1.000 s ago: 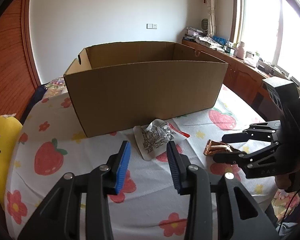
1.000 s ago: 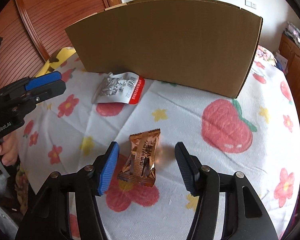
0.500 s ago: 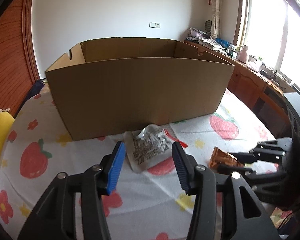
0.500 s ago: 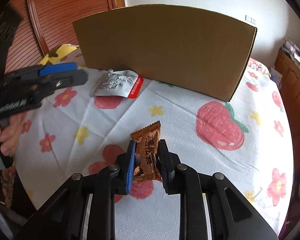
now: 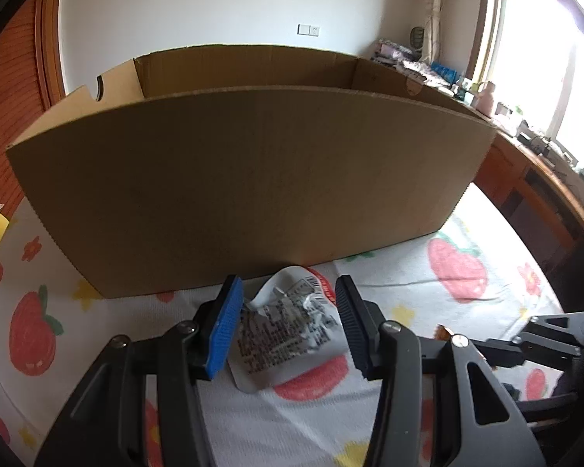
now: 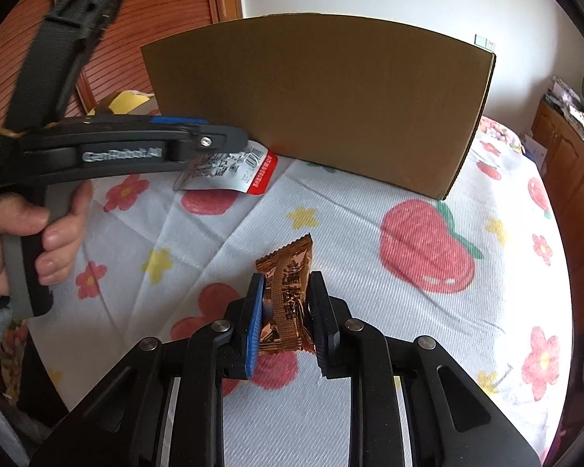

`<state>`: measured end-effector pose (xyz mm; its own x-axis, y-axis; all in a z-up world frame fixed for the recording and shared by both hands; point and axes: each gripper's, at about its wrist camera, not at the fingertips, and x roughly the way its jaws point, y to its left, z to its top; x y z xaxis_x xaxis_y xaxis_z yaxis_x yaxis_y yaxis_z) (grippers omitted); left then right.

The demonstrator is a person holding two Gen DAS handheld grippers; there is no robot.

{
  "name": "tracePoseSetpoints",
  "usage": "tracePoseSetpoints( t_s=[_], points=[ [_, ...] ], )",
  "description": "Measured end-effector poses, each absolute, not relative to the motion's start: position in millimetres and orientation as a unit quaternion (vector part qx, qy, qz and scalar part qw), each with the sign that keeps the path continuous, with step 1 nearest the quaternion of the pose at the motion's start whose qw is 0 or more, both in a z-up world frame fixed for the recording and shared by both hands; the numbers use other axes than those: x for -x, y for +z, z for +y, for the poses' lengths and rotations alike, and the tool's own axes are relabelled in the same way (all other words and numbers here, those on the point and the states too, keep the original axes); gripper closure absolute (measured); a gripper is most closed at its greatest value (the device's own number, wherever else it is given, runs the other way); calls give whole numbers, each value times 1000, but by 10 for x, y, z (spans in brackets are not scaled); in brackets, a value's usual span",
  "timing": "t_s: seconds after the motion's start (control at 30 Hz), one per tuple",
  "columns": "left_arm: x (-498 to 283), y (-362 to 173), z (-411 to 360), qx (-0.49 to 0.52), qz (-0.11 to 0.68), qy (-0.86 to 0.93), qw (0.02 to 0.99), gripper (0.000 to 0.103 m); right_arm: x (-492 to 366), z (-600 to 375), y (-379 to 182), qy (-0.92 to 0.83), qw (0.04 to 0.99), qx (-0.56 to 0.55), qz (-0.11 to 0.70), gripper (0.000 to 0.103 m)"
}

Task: Organize snacks
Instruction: 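Grasp the brown-gold wrapped candy with the right tool while the left tool reaches the white packet, then grasp and lift the white-red packet with the left tool while the right tool holds the candy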

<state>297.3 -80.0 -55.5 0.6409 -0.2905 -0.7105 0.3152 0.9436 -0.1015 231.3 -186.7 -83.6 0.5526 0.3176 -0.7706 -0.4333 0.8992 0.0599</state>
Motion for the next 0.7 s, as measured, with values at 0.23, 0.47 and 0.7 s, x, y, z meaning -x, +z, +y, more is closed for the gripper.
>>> tracePoseSetpoints(
  t_s=[0.23, 0.47, 0.7],
  points=[
    [-3014, -631, -851, -30, 401, -155, 902, 52, -2328, -1913, -829, 220, 878, 56, 422, 83],
    [-3005, -688, -960, -58, 415, -147, 896, 41, -2343, -1928, -832, 226, 876, 50, 423, 82],
    [-3040, -721, -1031, -68, 424, -138, 893, 32, -2357, -1948, -837, 229, 876, 46, 423, 81]
  ],
)
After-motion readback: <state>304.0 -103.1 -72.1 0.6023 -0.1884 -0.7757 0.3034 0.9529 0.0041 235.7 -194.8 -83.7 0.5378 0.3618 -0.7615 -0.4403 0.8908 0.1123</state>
